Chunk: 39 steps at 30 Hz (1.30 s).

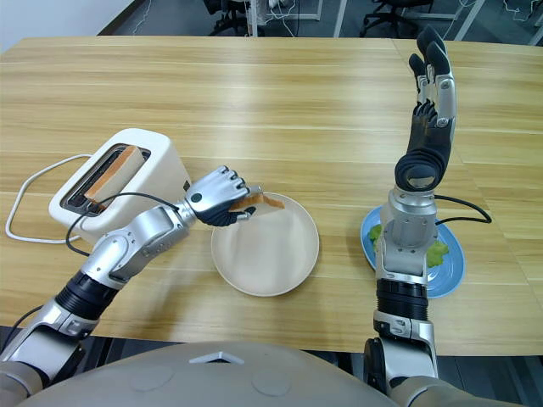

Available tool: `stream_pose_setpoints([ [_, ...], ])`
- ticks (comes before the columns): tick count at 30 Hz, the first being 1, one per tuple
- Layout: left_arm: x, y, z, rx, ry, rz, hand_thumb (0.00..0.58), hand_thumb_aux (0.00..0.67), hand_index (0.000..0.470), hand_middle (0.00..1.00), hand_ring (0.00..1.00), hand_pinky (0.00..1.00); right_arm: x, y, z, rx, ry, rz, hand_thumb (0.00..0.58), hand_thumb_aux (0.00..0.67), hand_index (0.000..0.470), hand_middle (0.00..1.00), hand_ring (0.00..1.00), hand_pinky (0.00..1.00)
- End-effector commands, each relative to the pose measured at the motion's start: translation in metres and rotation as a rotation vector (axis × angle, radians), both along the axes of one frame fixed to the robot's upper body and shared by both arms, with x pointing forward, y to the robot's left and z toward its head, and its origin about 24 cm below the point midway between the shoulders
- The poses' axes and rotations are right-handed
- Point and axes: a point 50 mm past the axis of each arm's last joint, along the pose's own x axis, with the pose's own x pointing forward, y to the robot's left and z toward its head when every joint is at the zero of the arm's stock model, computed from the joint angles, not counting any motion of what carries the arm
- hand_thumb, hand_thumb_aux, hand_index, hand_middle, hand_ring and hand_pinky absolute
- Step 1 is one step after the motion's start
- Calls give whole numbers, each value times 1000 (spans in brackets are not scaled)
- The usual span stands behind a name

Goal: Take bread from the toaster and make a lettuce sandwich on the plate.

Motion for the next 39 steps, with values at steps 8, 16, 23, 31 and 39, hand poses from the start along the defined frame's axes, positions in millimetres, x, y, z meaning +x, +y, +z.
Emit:
stream_pose_setpoints([
  [8, -26, -14, -41, 90, 220, -78, 0, 0, 0, 0, 0, 0, -2, -1, 4, -7, -5, 7, 0, 0, 0, 0, 0, 0],
  [16, -31, -14, -38, -10, 393, -61, 0, 0, 0, 0, 0, 0, -2, 0, 4, -16, 2, 5, 0, 0, 0, 0, 0, 0],
  [23, -7, -3, 17, -276, 253, 21, 0, 0, 0, 0, 0, 0, 0, -2, 3, -33, 23, -2, 0, 0, 0, 0, 0, 0],
  [31, -7, 50, 131, -832, -89, 33, 0, 0, 0, 0, 0, 0, -3, -45, -7, -158, 161, -182, 0, 0, 0, 0, 0, 0],
  [39, -45, 79, 163, -1252, -297, -143, 0, 0, 0, 0, 0, 0, -19, -120, -21, -457, 442, -526, 0, 0, 0, 0, 0, 0],
])
